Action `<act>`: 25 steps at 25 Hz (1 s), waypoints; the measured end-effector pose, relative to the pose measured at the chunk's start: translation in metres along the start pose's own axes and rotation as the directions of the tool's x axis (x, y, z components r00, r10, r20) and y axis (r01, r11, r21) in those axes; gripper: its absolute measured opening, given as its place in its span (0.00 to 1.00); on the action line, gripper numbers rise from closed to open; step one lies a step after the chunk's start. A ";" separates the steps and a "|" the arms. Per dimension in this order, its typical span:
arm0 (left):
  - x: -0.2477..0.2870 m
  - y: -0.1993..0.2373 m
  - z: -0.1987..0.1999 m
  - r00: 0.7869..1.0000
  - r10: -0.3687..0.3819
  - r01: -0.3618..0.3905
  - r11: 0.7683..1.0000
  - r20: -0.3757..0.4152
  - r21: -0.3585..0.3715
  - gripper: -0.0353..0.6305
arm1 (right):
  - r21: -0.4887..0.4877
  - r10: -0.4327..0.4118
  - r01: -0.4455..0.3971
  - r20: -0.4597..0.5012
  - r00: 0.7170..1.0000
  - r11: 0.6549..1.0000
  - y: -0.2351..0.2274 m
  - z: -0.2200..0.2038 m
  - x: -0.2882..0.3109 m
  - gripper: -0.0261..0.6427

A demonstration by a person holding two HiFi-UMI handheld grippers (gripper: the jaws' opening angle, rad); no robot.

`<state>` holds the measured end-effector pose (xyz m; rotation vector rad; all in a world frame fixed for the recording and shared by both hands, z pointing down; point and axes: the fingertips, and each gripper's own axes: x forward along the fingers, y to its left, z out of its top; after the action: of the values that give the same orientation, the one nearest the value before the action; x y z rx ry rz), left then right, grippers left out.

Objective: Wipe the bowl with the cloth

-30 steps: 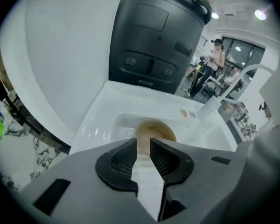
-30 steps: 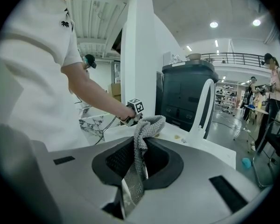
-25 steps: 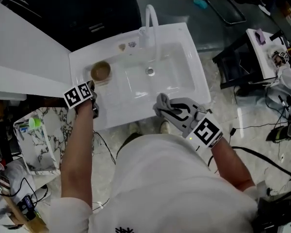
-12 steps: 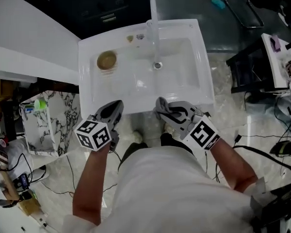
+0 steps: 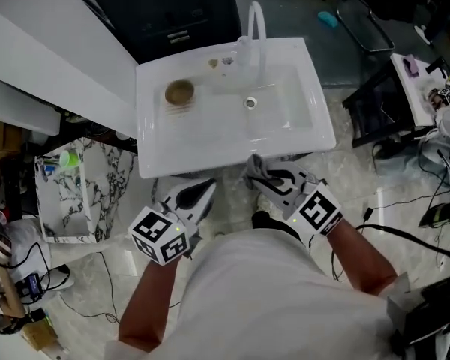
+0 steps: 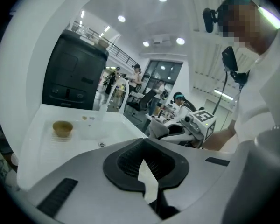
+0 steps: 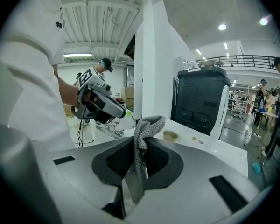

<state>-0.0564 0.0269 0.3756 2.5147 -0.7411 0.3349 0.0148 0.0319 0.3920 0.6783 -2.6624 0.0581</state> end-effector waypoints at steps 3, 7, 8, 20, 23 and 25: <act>-0.038 -0.009 -0.007 1.000 -0.015 0.014 1.000 0.027 0.026 0.07 | -0.003 -0.015 0.015 0.019 1.000 1.000 0.034 0.015 0.011 0.11; -0.081 -0.021 -0.027 0.997 -0.064 0.063 0.998 0.043 0.019 0.07 | -0.069 -0.027 0.027 -0.001 1.000 0.997 0.082 0.027 0.024 0.11; -0.091 -0.024 -0.031 0.995 -0.081 0.081 0.997 0.053 0.003 0.07 | -0.080 -0.028 0.027 -0.012 1.000 0.996 0.093 0.030 0.026 0.11; -0.163 -0.046 -0.082 0.995 -0.090 0.087 0.994 0.041 0.063 0.07 | -0.081 -0.041 0.041 -0.002 0.999 0.996 0.195 0.041 0.038 0.11; -0.169 -0.050 -0.092 0.996 -0.083 0.081 0.993 0.031 0.083 0.07 | -0.080 -0.046 0.044 -0.029 0.998 0.996 0.208 0.037 0.036 0.11; -0.173 -0.052 -0.096 0.996 -0.079 0.076 0.994 0.037 0.082 0.07 | -0.072 -0.047 0.046 -0.015 0.999 0.996 0.215 0.037 0.038 0.11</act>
<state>-0.1782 0.1908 0.3747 2.6251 -0.6552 0.2934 -0.1299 0.1995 0.3843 0.7126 -2.6184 -0.0441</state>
